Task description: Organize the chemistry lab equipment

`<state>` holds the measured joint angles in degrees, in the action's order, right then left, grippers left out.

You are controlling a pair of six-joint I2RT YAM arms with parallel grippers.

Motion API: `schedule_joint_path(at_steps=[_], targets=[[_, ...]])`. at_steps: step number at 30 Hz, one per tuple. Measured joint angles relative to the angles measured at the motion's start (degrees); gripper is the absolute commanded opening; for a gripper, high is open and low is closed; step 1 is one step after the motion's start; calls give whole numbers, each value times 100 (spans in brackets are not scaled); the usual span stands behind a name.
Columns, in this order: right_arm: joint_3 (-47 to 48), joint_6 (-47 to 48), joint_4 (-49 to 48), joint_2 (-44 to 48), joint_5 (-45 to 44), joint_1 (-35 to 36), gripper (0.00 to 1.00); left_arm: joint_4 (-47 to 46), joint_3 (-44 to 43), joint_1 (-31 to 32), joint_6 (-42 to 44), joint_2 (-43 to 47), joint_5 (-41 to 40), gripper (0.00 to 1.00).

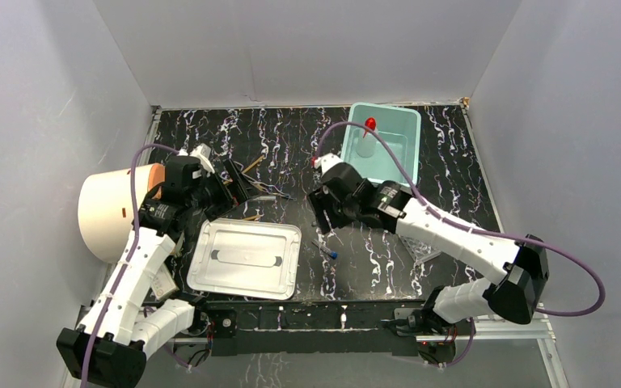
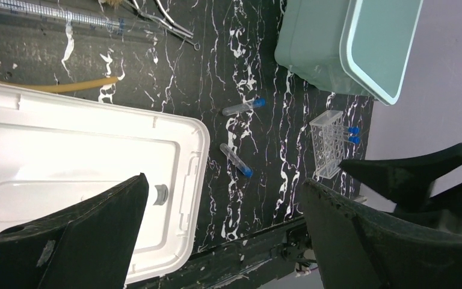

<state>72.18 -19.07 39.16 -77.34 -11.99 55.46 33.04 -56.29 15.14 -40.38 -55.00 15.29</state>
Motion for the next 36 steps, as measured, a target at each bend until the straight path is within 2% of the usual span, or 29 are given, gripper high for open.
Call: schedule_joint_path(at_steps=[9,12,14,21,23,26,36], targets=[[-1198,-546,-81,-243,-553,680,59,-109,258,0,-273,59,-15,98],[-1580,-710,-229,-334,-621,713,59,-131,258,0,-328,131,-92,98],[-1759,-907,-345,-411,-684,713,63,-131,258,0,-361,216,-173,98],[-1714,-1211,-636,-1078,-809,706,65,-129,258,0,-562,577,-623,98],[-1633,-1202,-671,-1362,-748,706,60,-127,258,0,-590,610,-702,98],[-1558,-1180,-748,-1674,-691,706,57,-118,258,0,-610,595,-767,98],[-1572,-935,-1115,-1733,-509,612,54,-79,258,0,-634,509,-844,98]])
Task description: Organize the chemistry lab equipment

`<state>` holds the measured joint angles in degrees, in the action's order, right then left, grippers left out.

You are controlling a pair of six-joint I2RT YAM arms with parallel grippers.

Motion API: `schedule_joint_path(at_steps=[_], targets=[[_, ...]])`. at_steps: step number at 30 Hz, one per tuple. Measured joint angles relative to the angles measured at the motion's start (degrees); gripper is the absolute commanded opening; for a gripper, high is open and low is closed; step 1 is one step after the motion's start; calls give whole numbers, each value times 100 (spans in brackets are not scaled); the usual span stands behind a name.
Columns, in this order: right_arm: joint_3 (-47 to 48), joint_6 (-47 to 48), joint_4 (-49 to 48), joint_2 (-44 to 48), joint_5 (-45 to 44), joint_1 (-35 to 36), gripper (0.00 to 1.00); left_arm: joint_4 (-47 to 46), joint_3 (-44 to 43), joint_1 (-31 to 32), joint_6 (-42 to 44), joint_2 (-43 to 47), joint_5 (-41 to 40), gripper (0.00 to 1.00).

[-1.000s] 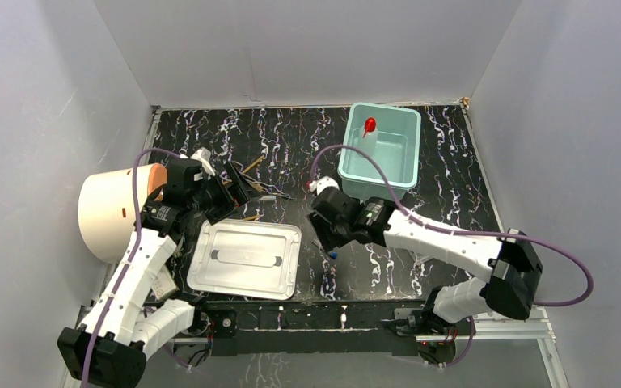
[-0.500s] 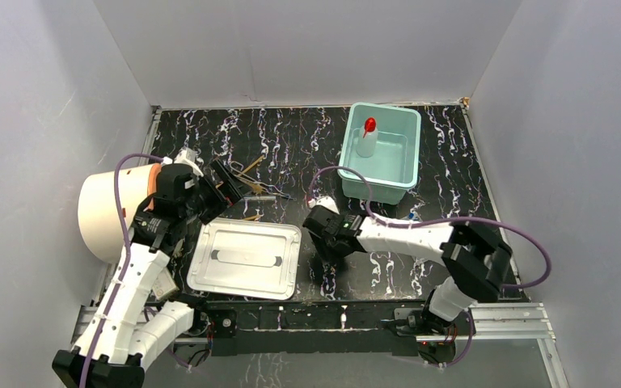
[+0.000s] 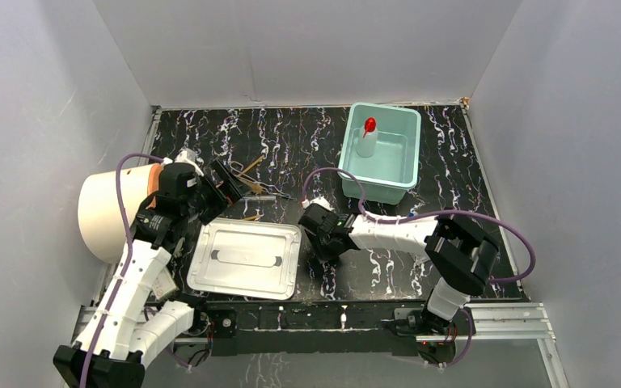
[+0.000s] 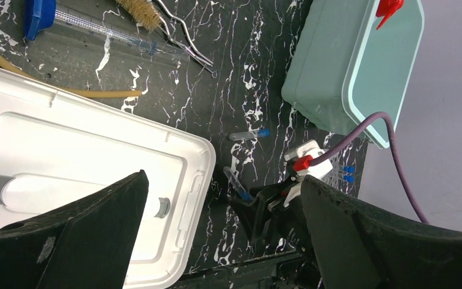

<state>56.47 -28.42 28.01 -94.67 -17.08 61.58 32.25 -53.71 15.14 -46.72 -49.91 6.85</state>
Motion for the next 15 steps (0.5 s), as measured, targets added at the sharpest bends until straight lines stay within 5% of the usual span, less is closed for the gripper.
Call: schedule_joint_path(at_steps=[7,15], targets=[[0,2,-61,-46,68,-81,38,2,0,0,-4,-136,2,98],[-13,-92,-61,-74,98,-81,38,2,0,0,-26,-179,57,94]])
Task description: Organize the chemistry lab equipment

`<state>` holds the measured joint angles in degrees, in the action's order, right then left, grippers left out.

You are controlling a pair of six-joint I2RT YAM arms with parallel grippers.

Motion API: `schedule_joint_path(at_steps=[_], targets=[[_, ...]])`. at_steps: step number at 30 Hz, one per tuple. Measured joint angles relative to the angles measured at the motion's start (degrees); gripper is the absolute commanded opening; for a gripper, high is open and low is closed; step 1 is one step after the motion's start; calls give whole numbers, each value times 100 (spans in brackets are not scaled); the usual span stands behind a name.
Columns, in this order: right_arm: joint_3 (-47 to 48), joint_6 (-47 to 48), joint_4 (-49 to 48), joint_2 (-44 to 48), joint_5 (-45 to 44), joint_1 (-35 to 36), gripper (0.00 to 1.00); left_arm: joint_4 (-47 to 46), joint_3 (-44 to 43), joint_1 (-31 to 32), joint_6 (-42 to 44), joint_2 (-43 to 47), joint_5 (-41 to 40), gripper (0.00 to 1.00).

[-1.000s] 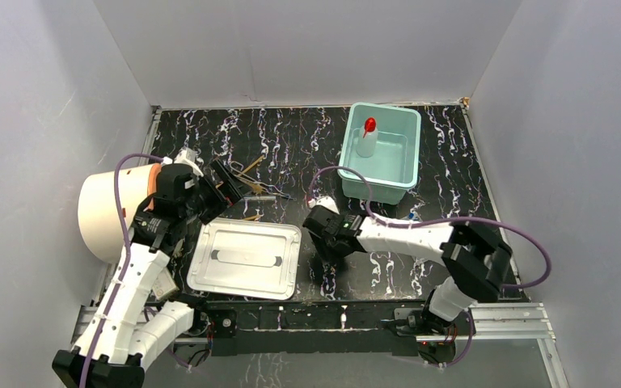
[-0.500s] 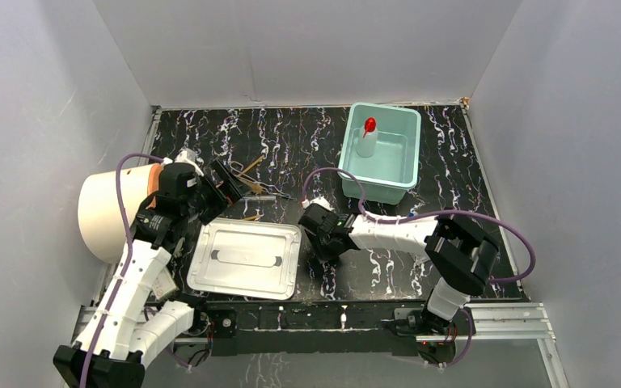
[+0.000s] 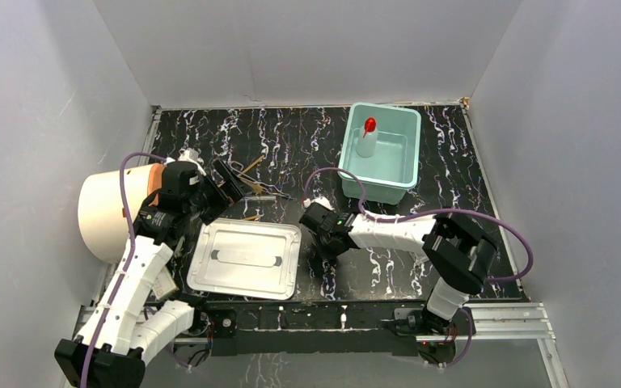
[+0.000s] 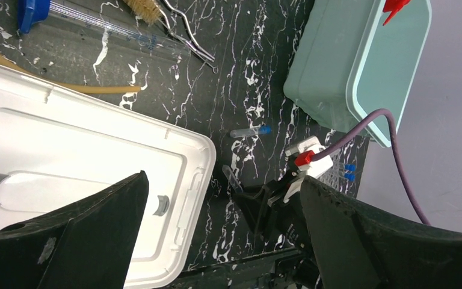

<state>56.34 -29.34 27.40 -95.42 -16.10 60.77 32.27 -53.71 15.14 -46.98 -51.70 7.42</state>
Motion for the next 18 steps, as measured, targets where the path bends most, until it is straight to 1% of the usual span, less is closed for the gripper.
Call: schedule_joint_path(at_steps=[4,8,14,18], targets=[[-31,-35,-48,7,17,-2,40,-50,35,0,-52,2,142,91],[-7,-2,-105,-33,7,-2,39,-85,188,0,-111,7,289,91],[247,149,-247,-271,-26,-2,30,-96,262,0,-107,24,398,91],[251,170,-291,-284,-22,4,29,-96,262,0,-101,46,461,90]])
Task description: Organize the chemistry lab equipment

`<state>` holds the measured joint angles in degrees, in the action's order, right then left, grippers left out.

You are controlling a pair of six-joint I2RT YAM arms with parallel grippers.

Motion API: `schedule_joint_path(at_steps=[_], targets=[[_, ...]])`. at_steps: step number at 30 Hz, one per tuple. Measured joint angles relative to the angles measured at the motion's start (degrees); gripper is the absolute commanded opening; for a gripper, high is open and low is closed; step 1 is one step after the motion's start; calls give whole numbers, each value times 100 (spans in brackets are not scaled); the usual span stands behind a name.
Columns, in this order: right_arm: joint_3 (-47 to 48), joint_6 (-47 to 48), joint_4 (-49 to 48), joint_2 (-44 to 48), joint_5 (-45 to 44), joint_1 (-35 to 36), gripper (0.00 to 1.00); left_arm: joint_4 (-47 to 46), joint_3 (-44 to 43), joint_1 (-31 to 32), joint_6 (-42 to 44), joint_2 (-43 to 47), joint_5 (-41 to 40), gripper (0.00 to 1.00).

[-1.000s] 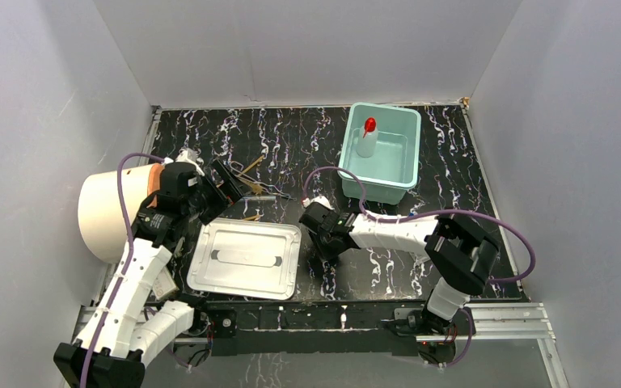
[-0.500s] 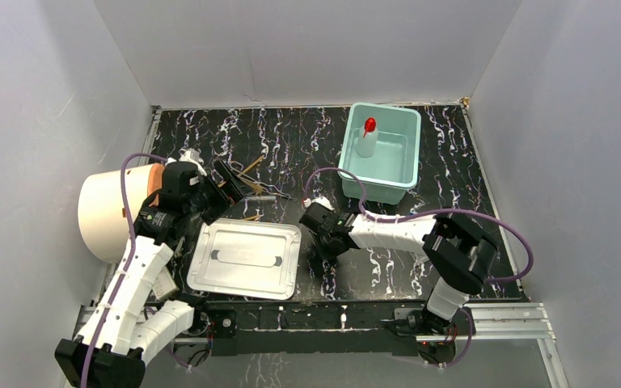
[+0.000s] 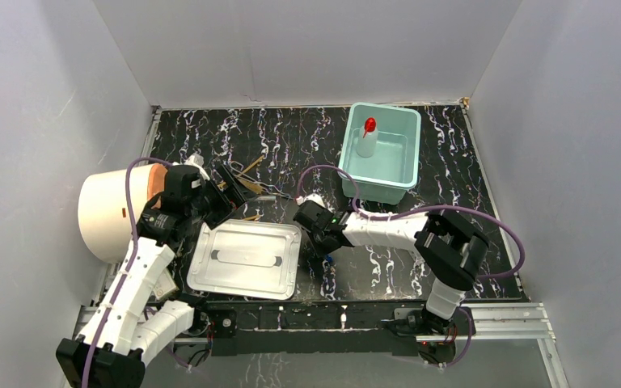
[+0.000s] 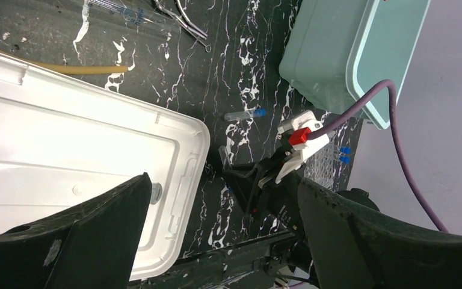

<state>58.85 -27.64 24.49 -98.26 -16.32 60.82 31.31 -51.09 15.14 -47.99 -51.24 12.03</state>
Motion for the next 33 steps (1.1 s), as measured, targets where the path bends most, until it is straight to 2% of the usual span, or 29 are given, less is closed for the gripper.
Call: schedule_joint_path(at_steps=[4,12,18,25,30,33], targets=[[-15,0,-11,20,-4,0,29,-2,24,0,0,9,72,90],[-223,151,-39,243,59,-4,26,-168,330,0,-48,15,450,80],[-446,424,-297,1010,656,-4,26,-610,658,4,-153,-48,1309,80],[-442,564,-1093,1797,1513,-7,26,-1231,767,192,-284,-402,2317,78],[-389,667,-1355,1840,1923,-37,26,-1672,852,472,-354,-693,2686,60],[-389,730,-1445,1840,2072,-72,26,-1792,994,538,-420,-859,2704,57]])
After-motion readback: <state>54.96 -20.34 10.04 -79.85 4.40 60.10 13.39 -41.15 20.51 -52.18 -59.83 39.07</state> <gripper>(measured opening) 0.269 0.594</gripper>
